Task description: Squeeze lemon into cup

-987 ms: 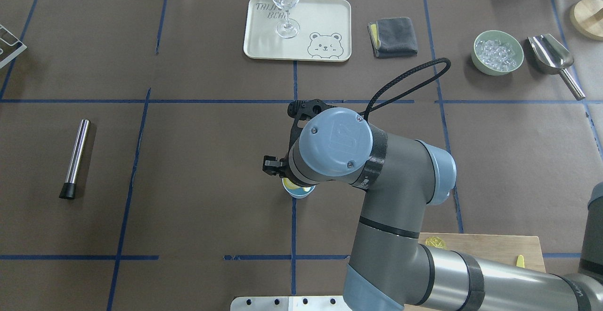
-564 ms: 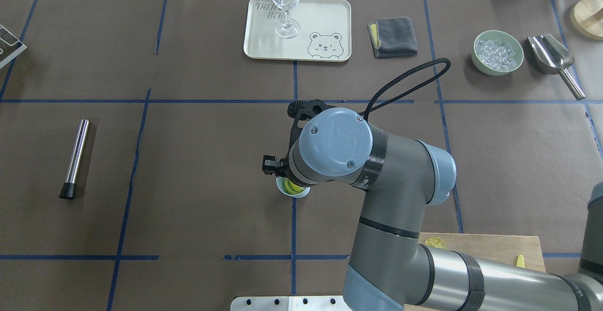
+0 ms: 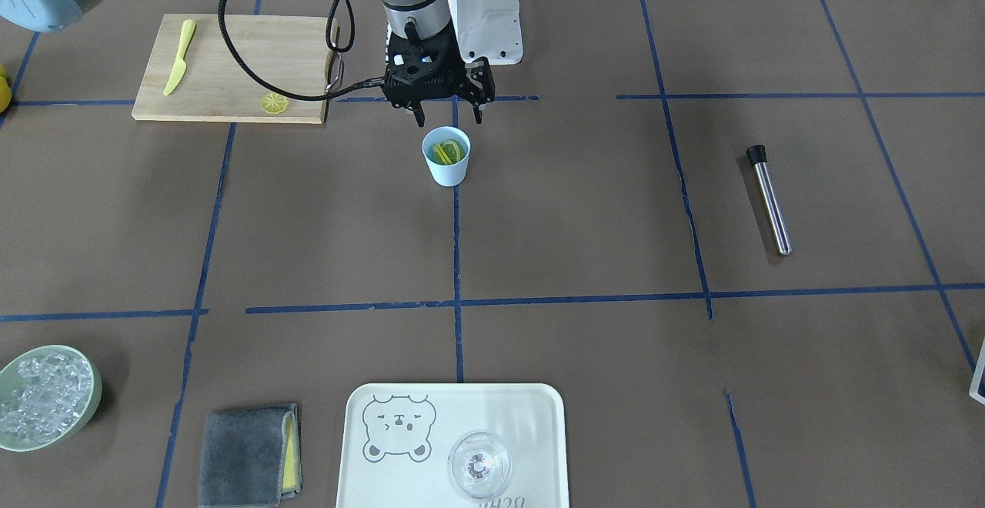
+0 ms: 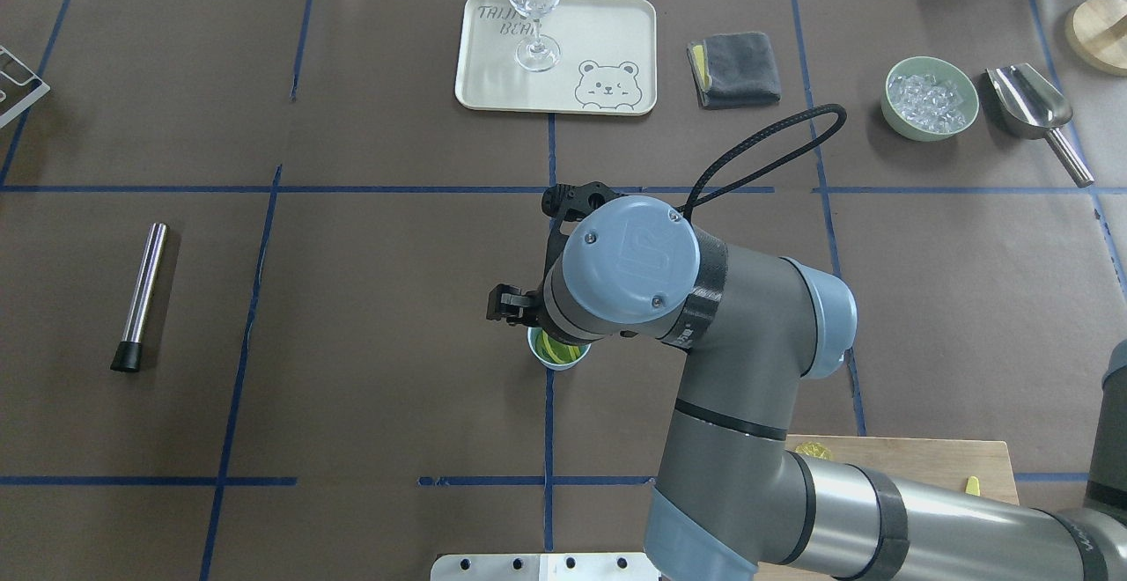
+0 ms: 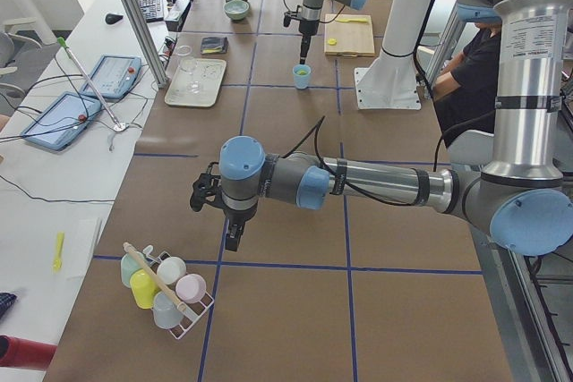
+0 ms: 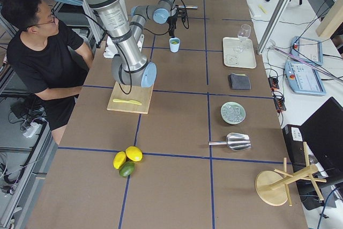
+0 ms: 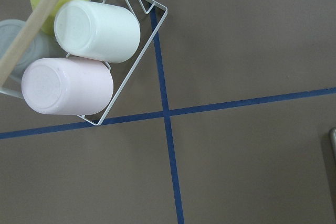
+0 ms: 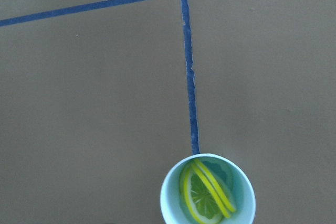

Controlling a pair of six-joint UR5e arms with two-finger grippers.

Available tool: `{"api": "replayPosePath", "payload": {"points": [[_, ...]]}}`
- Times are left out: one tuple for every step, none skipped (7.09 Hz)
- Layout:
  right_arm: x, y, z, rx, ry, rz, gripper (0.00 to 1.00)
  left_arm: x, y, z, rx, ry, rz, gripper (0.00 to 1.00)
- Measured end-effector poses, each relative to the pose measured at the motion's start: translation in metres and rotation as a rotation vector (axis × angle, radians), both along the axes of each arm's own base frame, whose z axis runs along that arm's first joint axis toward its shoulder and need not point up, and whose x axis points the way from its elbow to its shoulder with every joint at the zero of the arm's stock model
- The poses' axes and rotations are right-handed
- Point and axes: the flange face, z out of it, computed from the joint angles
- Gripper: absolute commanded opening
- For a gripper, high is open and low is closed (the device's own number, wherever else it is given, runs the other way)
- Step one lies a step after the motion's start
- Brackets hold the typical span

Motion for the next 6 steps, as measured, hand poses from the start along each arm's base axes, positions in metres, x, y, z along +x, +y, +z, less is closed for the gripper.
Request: {"api": "replayPosePath", "payload": {"points": [[0.015, -0.010, 0.008, -0.020, 0.043, -0.003, 1.00, 0.001, -0.001, -0.001, -0.004, 0.001, -0.003, 1.00], [0.040, -0.024, 0.018, -0.027, 0.101, -0.022, 1.00, 0.005, -0.002, -0.004, -0.019, 0.006, -0.017, 1.00], [0.074, -0.038, 0.029, -0.012, 0.150, -0.051, 1.00, 0.015, -0.006, -0.011, -0.034, 0.011, -0.027, 1.00], [0.108, -0.053, 0.044, 0.005, 0.173, -0.081, 1.00, 0.028, -0.010, -0.018, -0.046, 0.014, -0.020, 1.00], [0.140, -0.064, 0.061, 0.017, 0.178, -0.112, 1.00, 0.041, -0.017, -0.033, -0.067, 0.012, -0.005, 1.00], [0.173, -0.073, 0.076, 0.032, 0.175, -0.138, 1.00, 0.054, -0.026, -0.061, -0.100, 0.007, 0.013, 1.00]]}}
